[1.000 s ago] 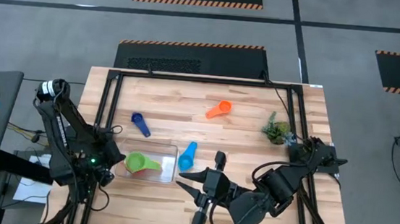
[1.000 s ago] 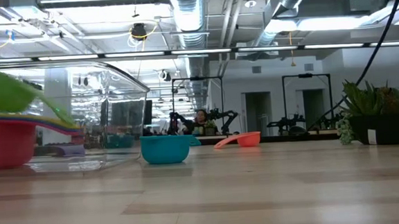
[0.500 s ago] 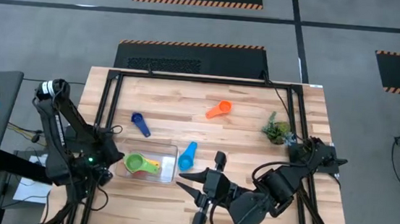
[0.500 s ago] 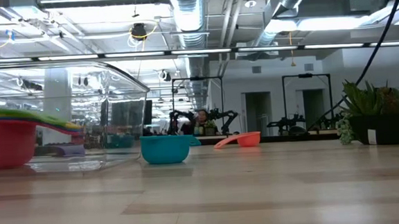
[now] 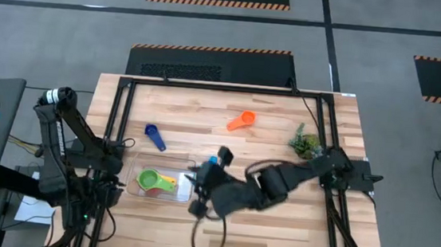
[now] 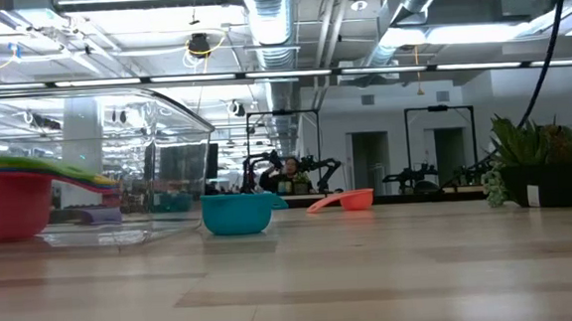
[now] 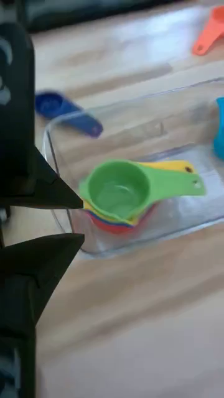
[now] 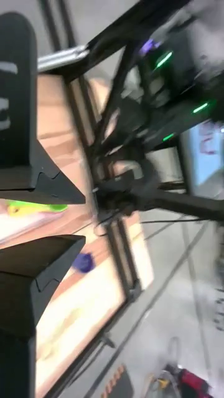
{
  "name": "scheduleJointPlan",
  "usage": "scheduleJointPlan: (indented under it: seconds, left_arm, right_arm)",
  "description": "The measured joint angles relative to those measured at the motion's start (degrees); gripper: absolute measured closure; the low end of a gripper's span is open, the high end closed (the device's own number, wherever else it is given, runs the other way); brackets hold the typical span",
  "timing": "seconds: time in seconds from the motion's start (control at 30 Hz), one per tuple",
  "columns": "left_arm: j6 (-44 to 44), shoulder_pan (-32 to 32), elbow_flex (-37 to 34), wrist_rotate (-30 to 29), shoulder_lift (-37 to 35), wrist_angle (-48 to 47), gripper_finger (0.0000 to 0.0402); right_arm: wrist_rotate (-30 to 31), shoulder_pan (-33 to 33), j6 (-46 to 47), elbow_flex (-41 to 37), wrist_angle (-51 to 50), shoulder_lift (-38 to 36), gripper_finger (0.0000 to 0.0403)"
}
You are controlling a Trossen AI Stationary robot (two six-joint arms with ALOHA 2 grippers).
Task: Nest measuring cups in basket
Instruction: Stack the light blue measuring cup on the green measuring cup in the transparent bin
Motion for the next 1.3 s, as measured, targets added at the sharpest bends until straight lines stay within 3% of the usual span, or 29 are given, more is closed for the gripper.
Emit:
scheduleJointPlan:
  seconds: [0.1,0.23,0.43,0.47,0.6,0.8,1.07,1.3]
  left_arm:
    - [-6.23,0.04,3.66,-0.07,-0.02,-0.05,0.0333]
    - [-16.37,0.05,7.39,-0.85,-0.02,-0.02,0.0333]
    - [-29.87,0.10,8.57,-7.72,-0.03,0.05,0.0333]
    - [-31.66,0.11,8.56,-8.36,-0.04,0.03,0.0333]
    - [-38.57,1.24,8.56,-10.77,-0.02,-0.15,0.0333]
    - [-47.53,2.95,8.56,-12.28,0.07,-0.13,0.0333]
    - [-47.88,5.41,8.56,-12.32,0.09,-1.13,0.0333]
    - [-47.78,6.69,8.54,-12.29,0.09,-1.15,0.0333]
  right_arm:
    - [-3.90,-3.96,0.22,0.21,-3.30,0.33,0.0290]
    - [-4.50,-8.92,3.33,-0.02,-14.11,0.53,0.0296]
    - [-4.86,-16.92,17.08,0.01,-46.72,0.50,0.0307]
    - [-5.04,-18.38,17.37,-0.60,-47.96,0.79,0.0309]
    - [-10.92,-24.15,3.39,-6.52,-40.02,-0.31,0.0310]
    - [-14.30,-34.90,-1.63,-12.82,-45.98,-0.96,0.0311]
    - [-29.85,-41.98,-16.38,-24.02,-34.04,-1.07,0.0311]
    - [-35.34,-45.82,-22.14,-29.41,-26.61,-1.00,0.0311]
